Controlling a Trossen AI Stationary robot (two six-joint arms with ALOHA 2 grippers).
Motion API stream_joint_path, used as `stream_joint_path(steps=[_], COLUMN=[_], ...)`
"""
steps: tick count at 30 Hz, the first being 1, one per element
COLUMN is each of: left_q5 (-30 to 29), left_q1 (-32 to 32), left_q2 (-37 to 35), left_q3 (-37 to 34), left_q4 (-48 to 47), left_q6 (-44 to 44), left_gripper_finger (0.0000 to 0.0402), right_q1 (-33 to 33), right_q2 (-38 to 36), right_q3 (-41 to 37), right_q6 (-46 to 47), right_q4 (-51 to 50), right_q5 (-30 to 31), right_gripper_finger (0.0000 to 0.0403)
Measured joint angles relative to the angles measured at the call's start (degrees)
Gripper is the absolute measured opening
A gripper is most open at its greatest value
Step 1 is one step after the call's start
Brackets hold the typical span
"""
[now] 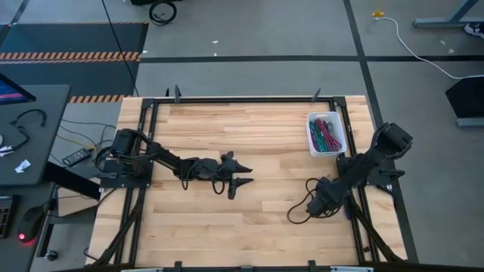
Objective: Pick and place USB-C Cables
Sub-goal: Put the violet charger cable into the white bin
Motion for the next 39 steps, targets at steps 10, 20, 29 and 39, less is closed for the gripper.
stream_joint_path(steps=[10,20,29,39], left_q5=[0.0,0.0,0.0,0.0], left_q1=[0.0,0.0,0.0,0.0], left_q2=[0.0,0.0,0.0,0.0], left_q3=[0.0,0.0,0.0,0.0], left_q4=[-1.0,-0.4,-0.5,-0.5], left_q6=[-0.1,-0.4,-0.5,-0.9], left_gripper_finger=[0.0181,0.0181,0.0181,0.0181], right_q1=[0.0,-9.4,-44.5,-67.9], right_q2=[-5.5,-12.8,-21.8,-22.3], right_q3=[8.0,22.4,19.2,8.9], right_q6=[2.3,0.3,-32.8,-51.4], right_q4=[-1.3,-23.8,-14.9,-0.4], right_q5=[20.3,53.7,58.7,40.6], right_gripper_finger=[0.0012,0.0012,0.0012,0.0011])
